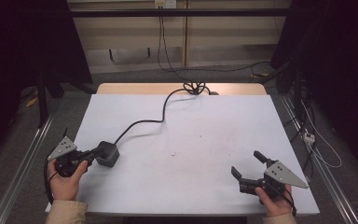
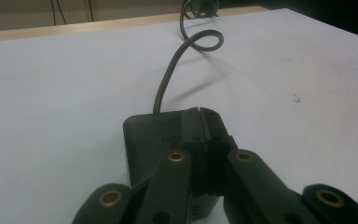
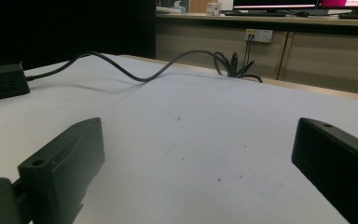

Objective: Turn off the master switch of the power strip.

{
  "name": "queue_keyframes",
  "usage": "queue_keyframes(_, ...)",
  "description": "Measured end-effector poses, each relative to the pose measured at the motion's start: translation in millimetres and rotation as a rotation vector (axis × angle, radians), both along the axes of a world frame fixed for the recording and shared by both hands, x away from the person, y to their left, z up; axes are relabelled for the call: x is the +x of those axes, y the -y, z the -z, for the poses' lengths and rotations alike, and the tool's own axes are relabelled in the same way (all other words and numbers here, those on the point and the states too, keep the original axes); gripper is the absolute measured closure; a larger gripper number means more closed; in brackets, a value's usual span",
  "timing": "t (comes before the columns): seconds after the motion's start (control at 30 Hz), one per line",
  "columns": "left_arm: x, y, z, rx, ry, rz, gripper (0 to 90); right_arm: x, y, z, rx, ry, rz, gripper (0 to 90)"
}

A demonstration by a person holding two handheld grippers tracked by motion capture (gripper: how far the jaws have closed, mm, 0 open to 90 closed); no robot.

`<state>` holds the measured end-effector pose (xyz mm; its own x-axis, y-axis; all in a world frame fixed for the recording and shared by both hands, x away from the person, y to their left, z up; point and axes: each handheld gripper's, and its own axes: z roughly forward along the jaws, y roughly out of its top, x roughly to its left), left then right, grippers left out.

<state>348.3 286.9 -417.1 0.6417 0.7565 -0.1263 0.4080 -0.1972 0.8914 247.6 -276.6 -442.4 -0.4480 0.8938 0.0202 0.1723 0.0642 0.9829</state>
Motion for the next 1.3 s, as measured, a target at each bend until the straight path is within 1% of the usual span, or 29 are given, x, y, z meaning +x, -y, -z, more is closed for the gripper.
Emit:
queue_keyframes(0.13,0.0,0.9,0.2,0.009,-0.003,0.003,90.0,0.0,0.2,0.1,0.0,-0.001,0.0,1.9)
queue_keyframes(0.27,0.1,0.5,0.9,0.0,-0.009,-0.004,90.0,-0.3,-0.1,-0.3,-0.001,-0.001,-0.002,1.9)
queue_keyframes(0.53,1.0,-0.7,2.5,0.019,-0.013,-0.012,90.0,-0.1,-0.5,-0.1,-0.001,-0.001,-0.007,1.9)
queue_keyframes(0.67,1.6,-1.2,3.2,0.012,-0.011,-0.021,90.0,-0.1,-0.7,-0.1,-0.004,-0.001,-0.01,2.0)
queue_keyframes(0.77,2.1,-1.8,3.5,0.02,-0.012,-0.023,90.0,-0.1,-0.6,-0.1,-0.002,-0.002,-0.01,2.0)
queue_keyframes(0.93,2.4,-1.5,4.2,0.014,-0.014,-0.031,90.0,-0.2,-0.5,-0.2,-0.001,-0.002,-0.012,2.0)
queue_keyframes(0.97,2.6,-1.4,4.5,0.019,-0.014,-0.028,90.0,-0.2,-0.5,-0.2,-0.001,-0.002,-0.012,2.1)
queue_keyframes(1.07,2.9,-1.6,4.5,0.017,-0.01,-0.03,90.0,-0.2,-0.5,-0.1,0.001,-0.002,-0.012,2.1)
queue_keyframes(1.3,3.6,-1.5,5.1,0.016,-0.015,-0.033,90.0,-0.1,0.3,-0.1,0.003,-0.002,-0.011,2.1)
